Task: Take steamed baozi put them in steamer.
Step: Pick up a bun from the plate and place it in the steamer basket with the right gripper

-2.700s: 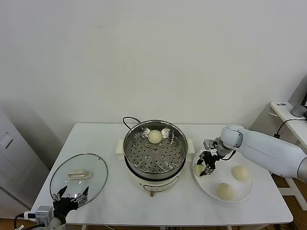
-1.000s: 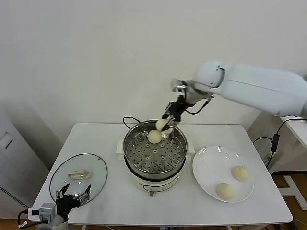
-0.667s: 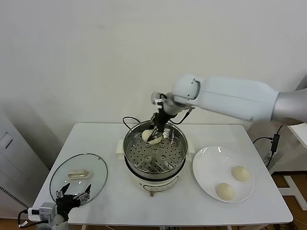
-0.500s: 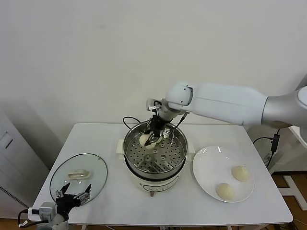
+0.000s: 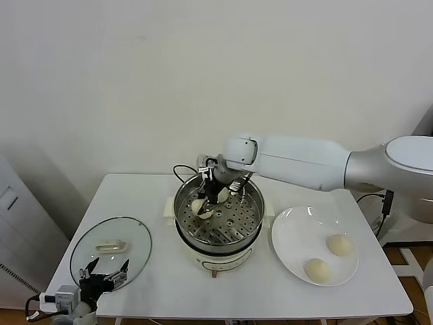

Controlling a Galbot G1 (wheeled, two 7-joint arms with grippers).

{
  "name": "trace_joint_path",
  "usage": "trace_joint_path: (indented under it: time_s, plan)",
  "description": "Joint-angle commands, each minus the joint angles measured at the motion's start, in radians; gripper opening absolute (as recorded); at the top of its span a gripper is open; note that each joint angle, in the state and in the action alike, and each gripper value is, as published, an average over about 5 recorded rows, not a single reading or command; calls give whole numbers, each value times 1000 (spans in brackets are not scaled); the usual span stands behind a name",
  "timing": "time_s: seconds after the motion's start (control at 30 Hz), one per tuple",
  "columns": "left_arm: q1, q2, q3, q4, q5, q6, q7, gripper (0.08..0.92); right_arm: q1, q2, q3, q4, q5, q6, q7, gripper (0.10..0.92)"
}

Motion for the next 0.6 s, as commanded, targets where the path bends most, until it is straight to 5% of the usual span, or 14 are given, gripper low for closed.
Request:
trace_joint_path:
  time_s: [0.03, 0.6]
  plan:
    - [1, 1, -1, 1, -1, -1, 1, 823, -45, 31, 12, -33, -24, 0, 14, 428]
    - [9, 0, -6, -8, -3, 0, 0, 823, 202, -131, -55, 64, 6, 29, -160, 815]
